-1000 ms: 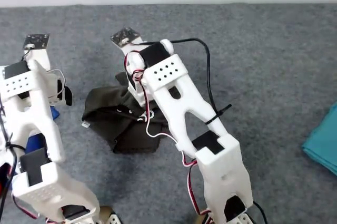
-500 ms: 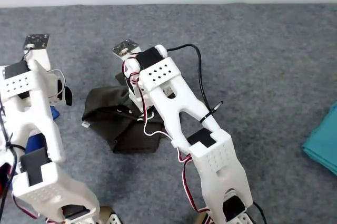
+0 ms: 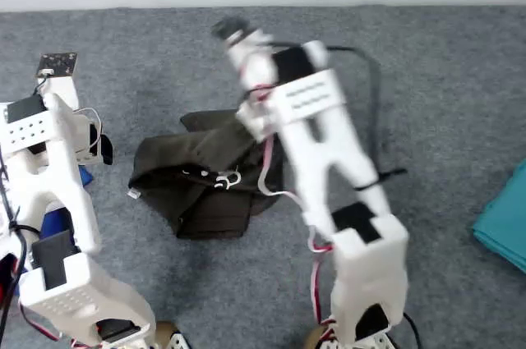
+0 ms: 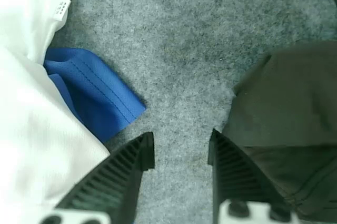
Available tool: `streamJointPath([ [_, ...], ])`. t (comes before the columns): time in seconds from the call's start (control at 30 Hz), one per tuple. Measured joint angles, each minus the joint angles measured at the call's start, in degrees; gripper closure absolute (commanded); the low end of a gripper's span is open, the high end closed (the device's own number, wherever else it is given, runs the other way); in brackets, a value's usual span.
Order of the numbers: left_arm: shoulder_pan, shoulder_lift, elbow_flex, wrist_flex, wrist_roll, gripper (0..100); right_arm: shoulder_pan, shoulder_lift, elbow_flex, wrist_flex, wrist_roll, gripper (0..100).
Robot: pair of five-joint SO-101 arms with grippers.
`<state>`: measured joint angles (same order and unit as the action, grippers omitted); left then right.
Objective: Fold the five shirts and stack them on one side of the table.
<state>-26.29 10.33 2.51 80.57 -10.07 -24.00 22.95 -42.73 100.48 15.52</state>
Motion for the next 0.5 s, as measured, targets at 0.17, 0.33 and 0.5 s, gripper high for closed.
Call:
streamJointPath([
  [0.17, 2.2, -2.3, 0.1, 0.6, 0.0, 82, 8.9, -8.4, 0.0, 0.0, 0.1, 98.8],
  [0.33, 8.9, -9.8, 0.1, 3.4, 0.0, 82, 16.4, -11.2, 0.0, 0.0, 0.2, 98.8],
  [0.5, 18.7, -13.7, 0.1, 9.3, -2.5, 82, 22.8, -11.2, 0.0, 0.0, 0.2, 98.8],
])
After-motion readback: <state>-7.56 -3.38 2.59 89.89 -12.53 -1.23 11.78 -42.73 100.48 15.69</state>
